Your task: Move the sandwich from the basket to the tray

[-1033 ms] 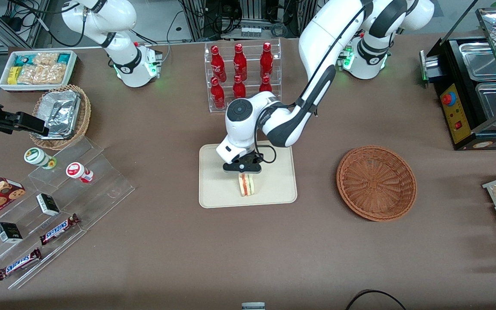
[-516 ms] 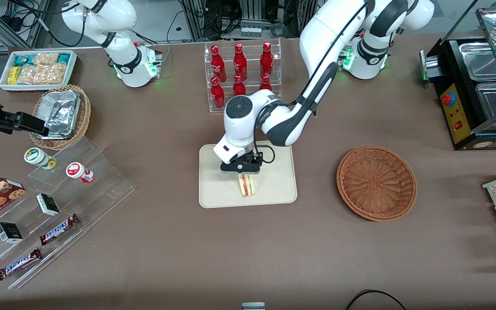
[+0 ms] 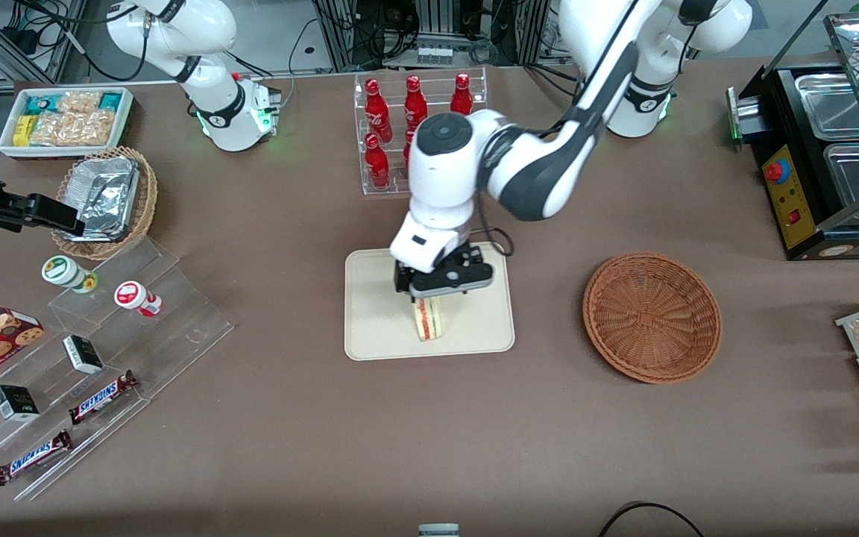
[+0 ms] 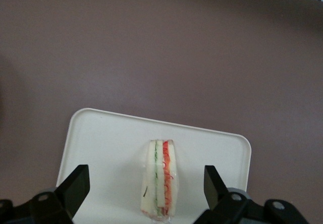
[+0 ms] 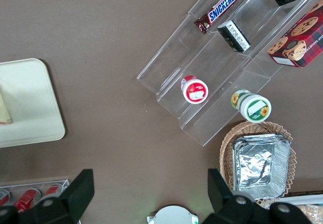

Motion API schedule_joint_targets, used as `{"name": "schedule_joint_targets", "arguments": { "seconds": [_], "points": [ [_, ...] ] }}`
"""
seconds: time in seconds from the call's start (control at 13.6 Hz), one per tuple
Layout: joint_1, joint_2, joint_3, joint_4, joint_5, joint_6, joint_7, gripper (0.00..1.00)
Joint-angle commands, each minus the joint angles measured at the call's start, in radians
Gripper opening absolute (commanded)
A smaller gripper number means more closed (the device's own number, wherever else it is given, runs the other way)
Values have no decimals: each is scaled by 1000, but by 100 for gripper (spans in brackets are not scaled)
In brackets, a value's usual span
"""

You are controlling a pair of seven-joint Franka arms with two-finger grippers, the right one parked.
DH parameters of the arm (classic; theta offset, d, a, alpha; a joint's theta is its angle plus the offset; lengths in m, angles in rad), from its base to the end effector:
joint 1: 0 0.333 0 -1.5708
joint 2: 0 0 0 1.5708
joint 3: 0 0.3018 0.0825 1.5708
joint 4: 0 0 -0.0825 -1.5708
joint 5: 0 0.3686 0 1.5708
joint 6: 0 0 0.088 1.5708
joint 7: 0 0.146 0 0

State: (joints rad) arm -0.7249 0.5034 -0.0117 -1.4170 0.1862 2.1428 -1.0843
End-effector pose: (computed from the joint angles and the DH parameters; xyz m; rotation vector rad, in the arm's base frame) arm 0.5368 -0.4663 0.3870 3.0122 0.4035 0.4033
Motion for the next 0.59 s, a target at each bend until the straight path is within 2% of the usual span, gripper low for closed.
{"name": "schedule_joint_targets", "arguments": {
  "seconds": [0.0, 0.15, 0.52],
  "points": [
    [56, -103, 6, -34, -31, -93, 13, 100],
    [120, -149, 6, -37, -51, -180, 75, 100],
    [324, -241, 6, -37, -143, -398, 438, 100]
  ]
}}
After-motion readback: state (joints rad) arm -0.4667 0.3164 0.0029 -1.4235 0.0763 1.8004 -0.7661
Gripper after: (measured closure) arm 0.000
